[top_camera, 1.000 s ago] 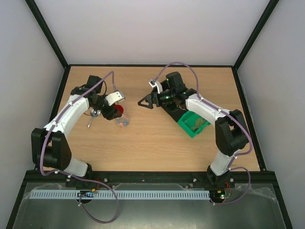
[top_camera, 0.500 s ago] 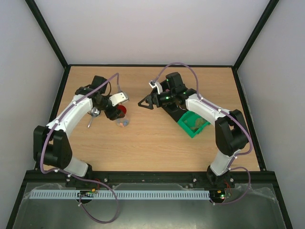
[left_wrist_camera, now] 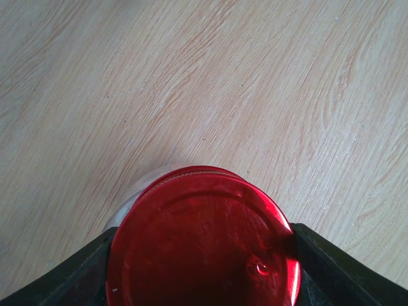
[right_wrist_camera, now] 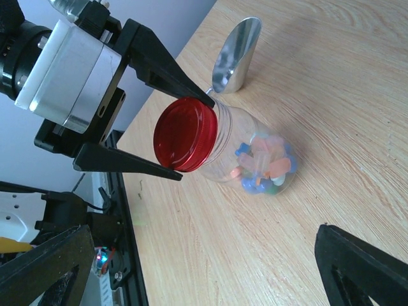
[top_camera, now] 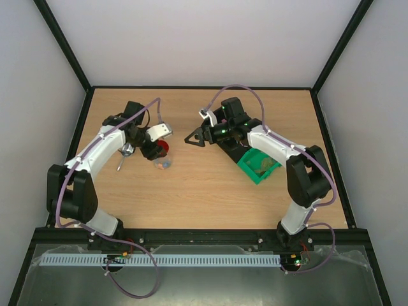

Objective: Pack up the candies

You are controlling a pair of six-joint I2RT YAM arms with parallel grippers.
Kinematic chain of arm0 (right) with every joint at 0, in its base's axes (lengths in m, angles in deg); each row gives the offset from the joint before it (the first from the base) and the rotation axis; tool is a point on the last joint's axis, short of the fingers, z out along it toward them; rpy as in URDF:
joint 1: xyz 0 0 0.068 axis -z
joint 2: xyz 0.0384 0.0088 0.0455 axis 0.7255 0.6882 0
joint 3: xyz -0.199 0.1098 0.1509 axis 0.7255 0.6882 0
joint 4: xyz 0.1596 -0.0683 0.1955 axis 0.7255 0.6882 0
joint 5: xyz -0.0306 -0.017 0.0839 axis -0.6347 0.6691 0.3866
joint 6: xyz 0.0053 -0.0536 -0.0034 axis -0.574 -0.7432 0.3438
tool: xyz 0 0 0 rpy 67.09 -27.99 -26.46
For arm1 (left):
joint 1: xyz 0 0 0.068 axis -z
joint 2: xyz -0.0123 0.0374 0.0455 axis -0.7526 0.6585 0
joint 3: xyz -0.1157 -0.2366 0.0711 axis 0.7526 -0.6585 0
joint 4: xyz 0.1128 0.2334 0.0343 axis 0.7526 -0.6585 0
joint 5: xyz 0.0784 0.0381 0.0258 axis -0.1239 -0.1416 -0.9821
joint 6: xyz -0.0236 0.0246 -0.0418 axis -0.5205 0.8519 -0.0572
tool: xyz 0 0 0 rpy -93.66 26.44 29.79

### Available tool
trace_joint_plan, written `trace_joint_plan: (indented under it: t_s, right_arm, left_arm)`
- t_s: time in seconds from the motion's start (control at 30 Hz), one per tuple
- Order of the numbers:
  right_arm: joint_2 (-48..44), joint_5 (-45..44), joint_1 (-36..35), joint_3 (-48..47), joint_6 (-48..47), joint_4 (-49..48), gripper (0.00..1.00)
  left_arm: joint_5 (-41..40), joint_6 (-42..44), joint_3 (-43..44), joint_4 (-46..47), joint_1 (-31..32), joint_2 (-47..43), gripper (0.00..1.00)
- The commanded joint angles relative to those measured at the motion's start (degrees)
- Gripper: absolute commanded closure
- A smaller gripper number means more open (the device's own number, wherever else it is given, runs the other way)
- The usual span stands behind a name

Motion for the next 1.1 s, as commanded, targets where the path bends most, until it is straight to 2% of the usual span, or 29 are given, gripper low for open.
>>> trace_joint_plan:
  t_s: [0.0,0.27,0.47,1.07]
  right_arm:
    - [0.9,1.8,0.1,-1.6,-0.9,2.3,0.04]
    - [1.0,2.5,0.1,-1.6,-1.0,2.7,0.04]
    - [1.0,2.6,0.1,-1.5,-1.1,2.6,0.04]
    - [0.7,2.1,0.1,-1.4,-1.1,2.8,0.04]
  left_arm:
    - [-0.7,-0.4,-0.2,0.3,0.1,0.4,0.36]
    - [-1.3,-0.7,3.7,-2.3,0.4,-1.5,0.39]
    - [-2.1,0.8,1.7,-2.6,-1.1,-3.9,0.38]
    - [-0.6,0.3,0.4,-2.3,-1.5,1.0,0.35]
